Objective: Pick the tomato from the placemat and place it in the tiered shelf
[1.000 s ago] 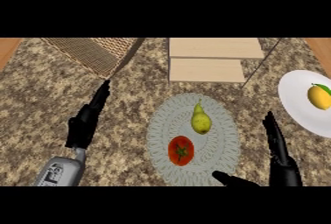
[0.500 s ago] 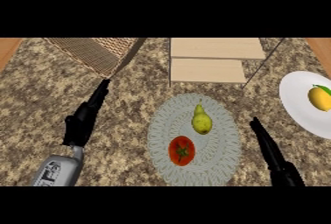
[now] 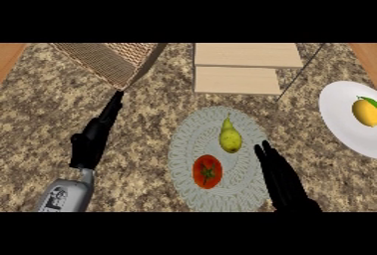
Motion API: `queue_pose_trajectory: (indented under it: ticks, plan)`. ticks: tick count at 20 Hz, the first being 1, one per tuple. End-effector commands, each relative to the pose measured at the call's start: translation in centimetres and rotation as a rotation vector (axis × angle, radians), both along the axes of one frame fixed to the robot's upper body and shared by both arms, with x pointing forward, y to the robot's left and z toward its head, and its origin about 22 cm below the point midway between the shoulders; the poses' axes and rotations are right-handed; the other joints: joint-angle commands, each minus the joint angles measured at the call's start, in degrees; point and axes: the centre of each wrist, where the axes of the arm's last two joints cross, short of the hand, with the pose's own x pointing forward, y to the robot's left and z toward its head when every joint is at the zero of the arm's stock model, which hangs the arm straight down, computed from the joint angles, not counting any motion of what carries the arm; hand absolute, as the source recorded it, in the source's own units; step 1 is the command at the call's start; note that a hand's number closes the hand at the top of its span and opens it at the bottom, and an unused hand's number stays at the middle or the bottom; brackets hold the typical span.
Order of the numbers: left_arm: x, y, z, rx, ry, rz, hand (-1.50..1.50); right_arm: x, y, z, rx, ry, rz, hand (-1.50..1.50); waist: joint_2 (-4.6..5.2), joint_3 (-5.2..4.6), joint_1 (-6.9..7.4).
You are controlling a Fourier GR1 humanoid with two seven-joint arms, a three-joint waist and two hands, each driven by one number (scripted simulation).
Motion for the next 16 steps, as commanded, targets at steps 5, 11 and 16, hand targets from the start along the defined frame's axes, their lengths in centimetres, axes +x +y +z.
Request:
queue_pose_trajectory:
  ticks: [5, 11, 16]
  plan:
    - [-0.3, 0.8, 1.3, -0.007, -0.017, 0.006, 0.0, -0.4, 5.6, 1.4, -0.041, -0.014, -0.037, -1.5, 0.01, 0.13, -0.04]
    - [-0.6, -1.2, 0.9, 0.015, -0.001, 0.002, 0.0, -1.0, 6.4, 1.4, -0.05, -0.017, -0.064, -1.5, 0.0, 0.14, -0.16]
    - [-1.1, 1.9, -0.8, 0.006, -0.005, 0.004, 0.0, 0.7, 6.1, 0.3, -0.036, 0.003, -0.065, -1.5, 0.11, 0.14, -0.05]
